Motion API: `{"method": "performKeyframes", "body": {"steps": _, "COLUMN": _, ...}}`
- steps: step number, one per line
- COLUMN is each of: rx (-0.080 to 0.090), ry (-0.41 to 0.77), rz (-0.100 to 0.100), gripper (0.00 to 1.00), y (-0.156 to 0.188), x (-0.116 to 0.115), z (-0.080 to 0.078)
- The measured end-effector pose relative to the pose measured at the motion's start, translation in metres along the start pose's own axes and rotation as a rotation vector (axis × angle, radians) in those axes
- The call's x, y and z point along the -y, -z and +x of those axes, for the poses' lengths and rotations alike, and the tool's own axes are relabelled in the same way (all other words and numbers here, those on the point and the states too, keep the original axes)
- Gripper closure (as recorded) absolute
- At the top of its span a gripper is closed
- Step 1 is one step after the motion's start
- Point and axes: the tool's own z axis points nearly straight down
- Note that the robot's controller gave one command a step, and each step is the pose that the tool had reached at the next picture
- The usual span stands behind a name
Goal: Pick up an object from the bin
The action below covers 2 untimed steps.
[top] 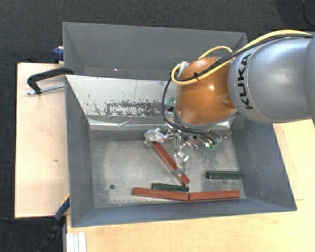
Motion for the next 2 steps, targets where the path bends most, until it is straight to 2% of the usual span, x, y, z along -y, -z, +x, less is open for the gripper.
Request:
{"method": "performKeyframes", "body": {"steps": 1, "rx": -0.003, "ry": 0.264, "rz": -0.002, "gripper": 0.0, "y": 0.008, "x": 0.004, "z": 0.011}}
{"method": "performKeyframes", "body": {"steps": 2, "rx": 0.0, "ry": 0.388, "rz": 0.0, "gripper": 0.0, "y": 0.016, "x": 0.004, "z": -0.01}}
